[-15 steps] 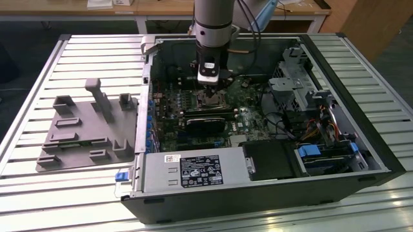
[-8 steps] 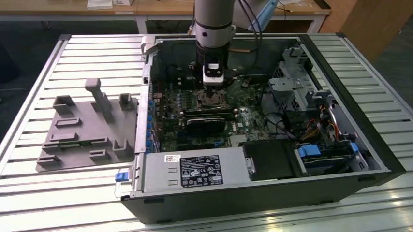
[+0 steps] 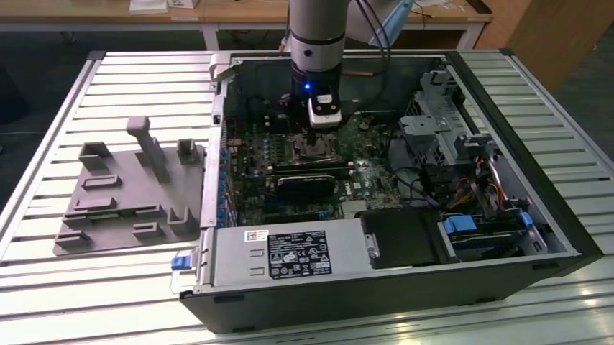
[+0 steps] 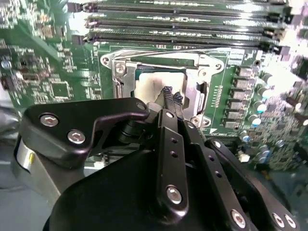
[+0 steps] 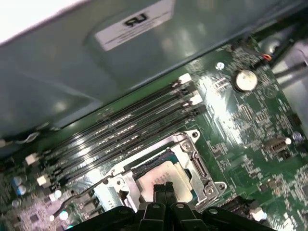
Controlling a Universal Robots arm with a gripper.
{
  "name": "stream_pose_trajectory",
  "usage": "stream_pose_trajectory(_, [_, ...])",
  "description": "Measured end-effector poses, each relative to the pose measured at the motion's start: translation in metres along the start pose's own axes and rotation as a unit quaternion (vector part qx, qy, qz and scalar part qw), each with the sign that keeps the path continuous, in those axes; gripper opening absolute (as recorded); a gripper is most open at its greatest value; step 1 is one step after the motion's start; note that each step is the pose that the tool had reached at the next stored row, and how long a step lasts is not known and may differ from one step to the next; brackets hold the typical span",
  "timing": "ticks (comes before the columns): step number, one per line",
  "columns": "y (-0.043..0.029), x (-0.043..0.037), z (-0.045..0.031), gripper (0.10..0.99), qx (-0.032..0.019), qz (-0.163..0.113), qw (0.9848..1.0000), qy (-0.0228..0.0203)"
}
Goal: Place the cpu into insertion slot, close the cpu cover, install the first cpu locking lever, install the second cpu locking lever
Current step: 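Close the cpu cover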
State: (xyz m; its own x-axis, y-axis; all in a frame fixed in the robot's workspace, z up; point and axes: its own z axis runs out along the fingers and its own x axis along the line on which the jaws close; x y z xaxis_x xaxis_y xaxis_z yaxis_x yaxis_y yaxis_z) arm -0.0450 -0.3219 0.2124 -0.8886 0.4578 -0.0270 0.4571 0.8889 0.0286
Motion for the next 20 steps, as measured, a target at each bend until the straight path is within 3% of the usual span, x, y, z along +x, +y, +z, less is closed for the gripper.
stream_pose_trajectory(5, [0.0, 0.0, 0.0005, 0.102, -0.0002, -0.046, 0.999, 0.0008])
stream_pose_trajectory(10, [0.0, 0.0, 0.0008, 0.102, -0.0012, -0.091, 0.9958, 0.0019])
stream_pose_trajectory(15, [0.0, 0.0, 0.0009, 0.102, -0.0025, -0.135, 0.9908, 0.0031])
stream_pose_trajectory(20, [-0.0001, 0.0, 0.0013, 0.102, -0.0037, -0.181, 0.9835, 0.0043])
